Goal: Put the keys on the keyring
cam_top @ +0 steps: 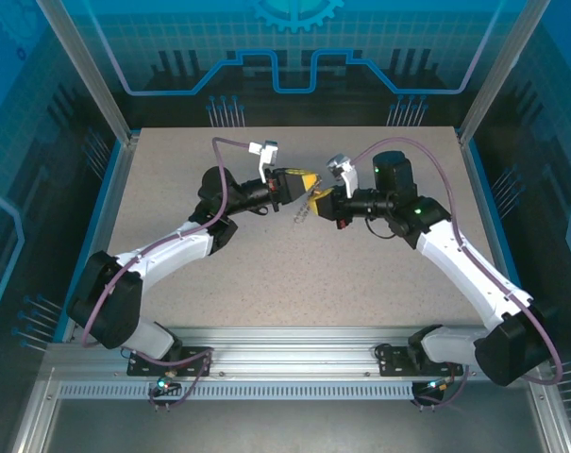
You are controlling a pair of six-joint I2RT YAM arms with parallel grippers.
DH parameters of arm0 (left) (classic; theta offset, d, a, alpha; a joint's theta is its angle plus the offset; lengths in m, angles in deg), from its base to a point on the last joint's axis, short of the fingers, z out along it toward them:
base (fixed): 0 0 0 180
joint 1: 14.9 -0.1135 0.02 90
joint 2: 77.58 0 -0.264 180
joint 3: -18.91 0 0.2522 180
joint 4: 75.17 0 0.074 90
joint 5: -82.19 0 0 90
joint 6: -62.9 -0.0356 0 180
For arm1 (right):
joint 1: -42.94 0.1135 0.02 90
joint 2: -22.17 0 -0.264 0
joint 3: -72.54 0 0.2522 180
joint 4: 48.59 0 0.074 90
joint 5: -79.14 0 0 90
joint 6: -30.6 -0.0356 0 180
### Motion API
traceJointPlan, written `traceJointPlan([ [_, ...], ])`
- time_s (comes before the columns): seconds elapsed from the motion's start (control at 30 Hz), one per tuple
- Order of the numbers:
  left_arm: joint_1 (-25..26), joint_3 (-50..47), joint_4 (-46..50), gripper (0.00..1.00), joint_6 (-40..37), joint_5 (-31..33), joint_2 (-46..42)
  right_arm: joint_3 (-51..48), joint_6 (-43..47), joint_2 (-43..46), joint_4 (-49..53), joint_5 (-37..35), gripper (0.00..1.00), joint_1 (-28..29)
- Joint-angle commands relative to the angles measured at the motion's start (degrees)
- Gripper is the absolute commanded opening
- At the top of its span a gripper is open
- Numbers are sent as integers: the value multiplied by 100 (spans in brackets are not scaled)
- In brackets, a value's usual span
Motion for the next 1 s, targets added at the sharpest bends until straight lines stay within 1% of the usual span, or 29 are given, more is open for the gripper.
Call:
traceJointPlan([
  [0.0,63,42,-601,0,18,118,-174,123,-116,-216,-155,-122,0,239],
  [0.17,81,-28,-679,0,42,152,-154,195,-89,-351,-141,-221,0,336],
  [0.3,81,-94,-696,0,42,204,-194,126,-132,-291,-219,-375,0,327],
  [0.53,98,-202,-892,0,129,377,-230,36,-212,-210,-233,-428,0,311],
  [0.57,98,-211,-932,0,138,403,-226,19,-213,-167,-192,-429,2,297],
  [0.63,98,-221,-965,0,139,445,-222,-54,-196,-53,-121,-450,21,244],
  [0.7,95,-205,-993,0,139,464,-212,-206,-188,167,-46,-464,34,170],
  [0.8,88,-180,-1004,0,105,511,-222,-543,-217,562,-1,-444,44,-45],
  [0.97,89,-186,-1214,0,145,535,-159,-1169,-431,1363,-101,-258,46,-537],
])
